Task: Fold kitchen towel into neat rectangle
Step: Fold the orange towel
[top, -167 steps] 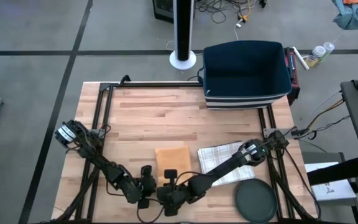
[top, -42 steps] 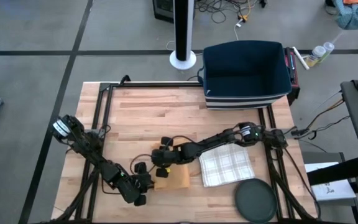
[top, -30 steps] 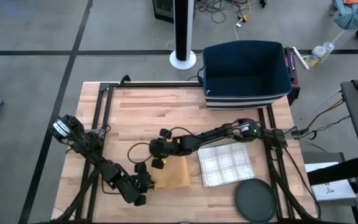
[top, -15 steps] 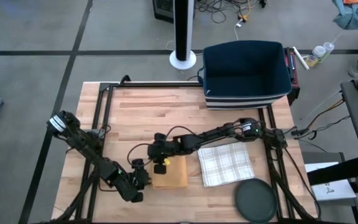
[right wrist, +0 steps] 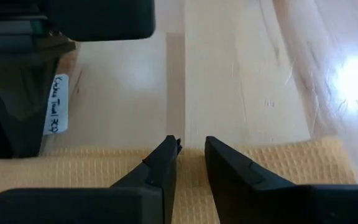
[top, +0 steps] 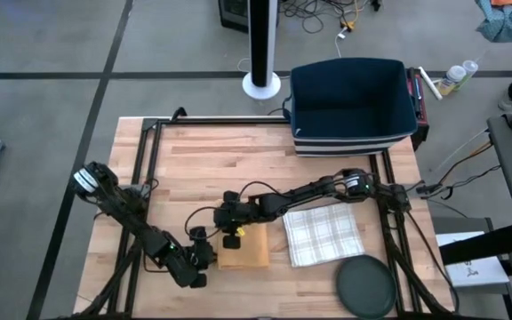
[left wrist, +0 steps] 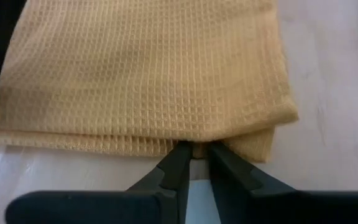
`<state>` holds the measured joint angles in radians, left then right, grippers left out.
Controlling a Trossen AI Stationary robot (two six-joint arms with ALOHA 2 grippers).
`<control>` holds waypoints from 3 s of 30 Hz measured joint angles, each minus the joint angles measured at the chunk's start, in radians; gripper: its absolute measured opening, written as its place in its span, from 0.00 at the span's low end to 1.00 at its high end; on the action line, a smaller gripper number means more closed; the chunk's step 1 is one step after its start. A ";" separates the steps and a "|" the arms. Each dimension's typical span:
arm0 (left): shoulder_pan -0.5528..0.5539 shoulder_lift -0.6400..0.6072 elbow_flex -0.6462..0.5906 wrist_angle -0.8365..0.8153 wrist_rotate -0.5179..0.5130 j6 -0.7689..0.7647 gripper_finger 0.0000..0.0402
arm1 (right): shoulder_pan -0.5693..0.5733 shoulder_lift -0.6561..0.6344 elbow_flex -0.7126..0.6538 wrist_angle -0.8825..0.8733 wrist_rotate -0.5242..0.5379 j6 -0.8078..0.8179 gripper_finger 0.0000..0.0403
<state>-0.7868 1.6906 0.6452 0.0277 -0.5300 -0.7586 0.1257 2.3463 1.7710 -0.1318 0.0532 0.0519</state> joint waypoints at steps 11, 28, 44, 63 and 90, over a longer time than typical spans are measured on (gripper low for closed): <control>0.000 0.026 -0.063 0.120 -0.019 -0.009 0.03 | -0.036 0.000 -0.018 0.006 0.054 -0.015 0.21; 0.000 0.029 -0.065 0.130 -0.013 -0.010 0.01 | -0.124 0.029 -0.018 0.023 0.042 0.000 0.20; -0.001 0.029 -0.065 0.130 -0.011 -0.026 0.01 | 0.028 -0.154 -0.020 -0.292 -0.044 -0.084 0.18; -0.002 0.029 -0.066 0.130 -0.010 -0.018 0.00 | 0.122 0.006 0.010 -0.038 -0.053 0.104 0.29; -0.002 0.029 -0.066 0.130 -0.009 -0.029 0.01 | 0.202 0.023 0.170 -0.308 0.025 0.070 0.32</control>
<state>-0.7885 1.7199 0.5793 0.1577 -0.5392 -0.7879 0.3275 2.3692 1.9411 -0.4395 0.0784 0.1218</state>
